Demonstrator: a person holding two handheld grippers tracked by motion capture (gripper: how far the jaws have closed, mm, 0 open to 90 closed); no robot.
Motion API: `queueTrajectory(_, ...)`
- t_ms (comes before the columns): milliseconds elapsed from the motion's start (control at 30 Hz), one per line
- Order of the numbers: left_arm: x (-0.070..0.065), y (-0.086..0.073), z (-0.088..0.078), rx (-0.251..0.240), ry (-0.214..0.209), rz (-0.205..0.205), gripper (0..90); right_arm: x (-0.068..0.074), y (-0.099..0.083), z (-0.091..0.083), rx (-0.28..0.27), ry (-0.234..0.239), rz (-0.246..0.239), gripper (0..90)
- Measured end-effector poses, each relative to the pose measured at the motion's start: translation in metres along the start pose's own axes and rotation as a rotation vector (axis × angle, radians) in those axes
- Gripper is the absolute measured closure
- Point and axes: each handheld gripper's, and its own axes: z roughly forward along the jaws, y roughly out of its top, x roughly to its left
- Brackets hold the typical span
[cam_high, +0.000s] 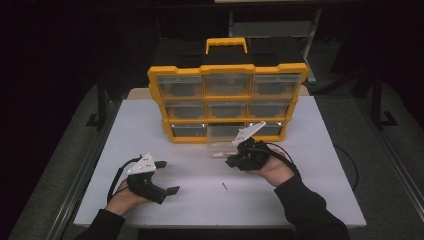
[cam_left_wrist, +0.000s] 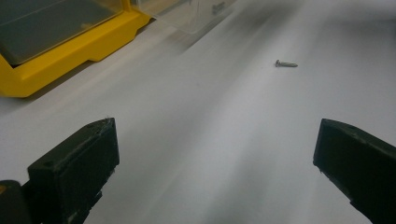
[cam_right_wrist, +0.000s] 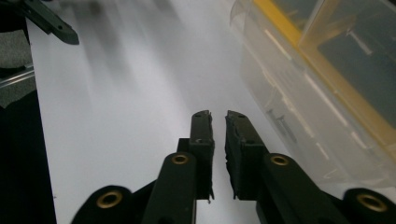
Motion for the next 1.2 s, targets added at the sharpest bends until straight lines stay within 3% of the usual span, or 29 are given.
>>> queueTrajectory(367,0.0,0.0,-0.001,0.0,0.0,0.0,0.0,0.006,-0.012,0.015,0.015,0.0,0.0,67.5)
queueTrajectory(1200,0.001,-0.001,0.0,0.003,0.002,-0.014,0.0,0.02,-0.032,0.055,0.094,0.042,-0.025,69.5)
